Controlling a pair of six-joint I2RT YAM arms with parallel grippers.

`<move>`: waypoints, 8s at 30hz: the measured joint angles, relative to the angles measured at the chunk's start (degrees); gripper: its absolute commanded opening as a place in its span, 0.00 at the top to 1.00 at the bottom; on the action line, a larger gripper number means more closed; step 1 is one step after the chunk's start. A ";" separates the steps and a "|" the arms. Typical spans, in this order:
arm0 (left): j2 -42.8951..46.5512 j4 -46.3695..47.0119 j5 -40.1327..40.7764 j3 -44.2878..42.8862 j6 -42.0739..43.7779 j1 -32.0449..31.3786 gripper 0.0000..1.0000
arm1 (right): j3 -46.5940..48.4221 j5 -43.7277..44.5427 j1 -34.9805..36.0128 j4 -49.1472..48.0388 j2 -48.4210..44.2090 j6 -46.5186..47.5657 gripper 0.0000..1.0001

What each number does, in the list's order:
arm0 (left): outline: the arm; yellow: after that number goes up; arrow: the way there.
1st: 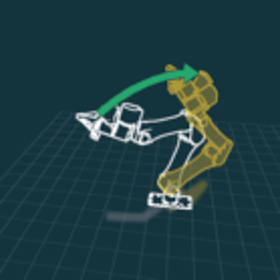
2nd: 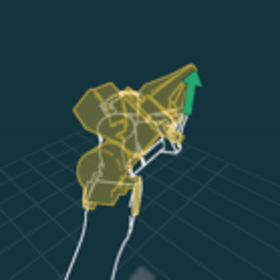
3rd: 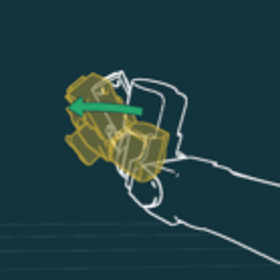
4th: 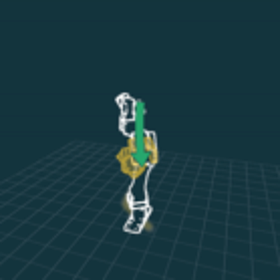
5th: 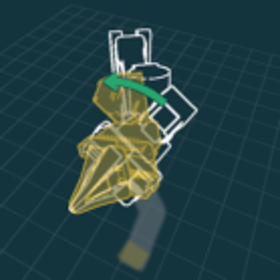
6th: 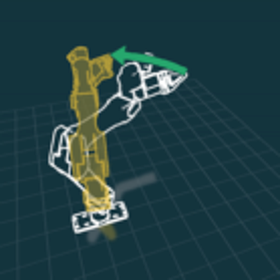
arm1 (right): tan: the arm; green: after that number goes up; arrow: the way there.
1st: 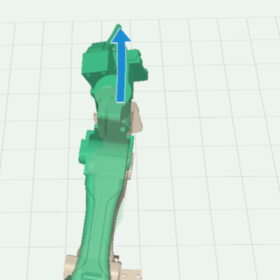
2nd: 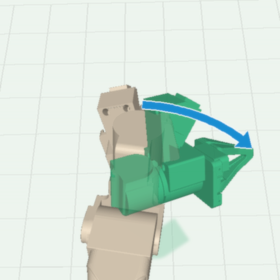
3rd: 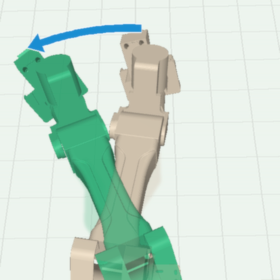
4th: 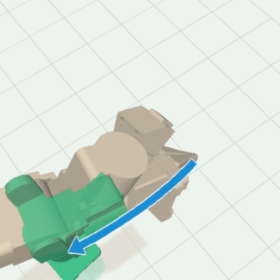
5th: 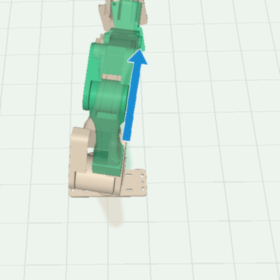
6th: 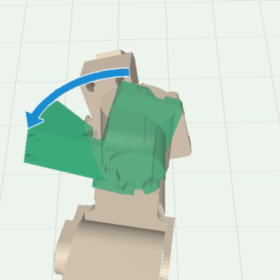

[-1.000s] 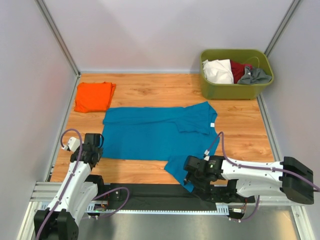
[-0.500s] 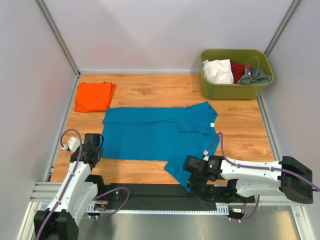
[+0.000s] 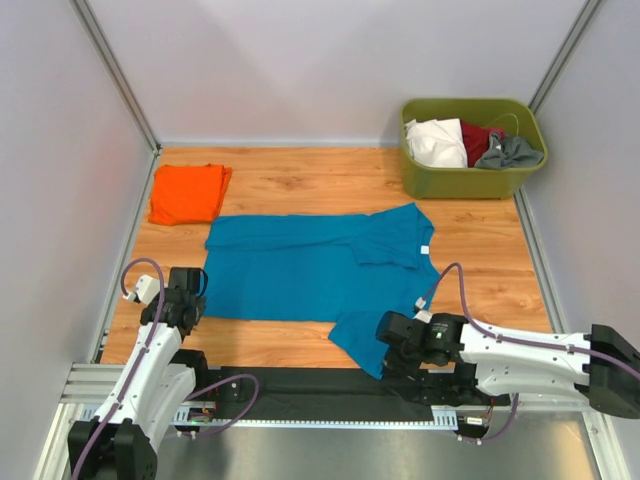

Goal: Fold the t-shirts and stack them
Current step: Fold the tshirt

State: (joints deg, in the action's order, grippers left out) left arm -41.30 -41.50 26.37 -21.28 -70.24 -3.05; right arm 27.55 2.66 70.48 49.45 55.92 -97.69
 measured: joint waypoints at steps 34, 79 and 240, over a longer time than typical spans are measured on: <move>-1.97 0.15 0.33 0.00 0.04 0.00 1.00 | -0.68 -5.51 0.00 -5.09 6.88 3.58 0.83; -41.68 -13.29 1.88 -40.04 1.25 0.00 1.00 | 50.60 0.55 -48.87 8.96 32.24 54.49 1.00; -55.87 3.32 -6.75 -35.45 48.13 5.40 0.84 | 34.45 3.69 -59.14 2.89 44.19 79.12 0.79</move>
State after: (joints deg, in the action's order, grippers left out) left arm -97.17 -38.17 19.62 -56.73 -22.11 2.35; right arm 62.00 6.35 11.33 52.34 100.12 -18.57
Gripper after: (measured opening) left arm 0.051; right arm 0.149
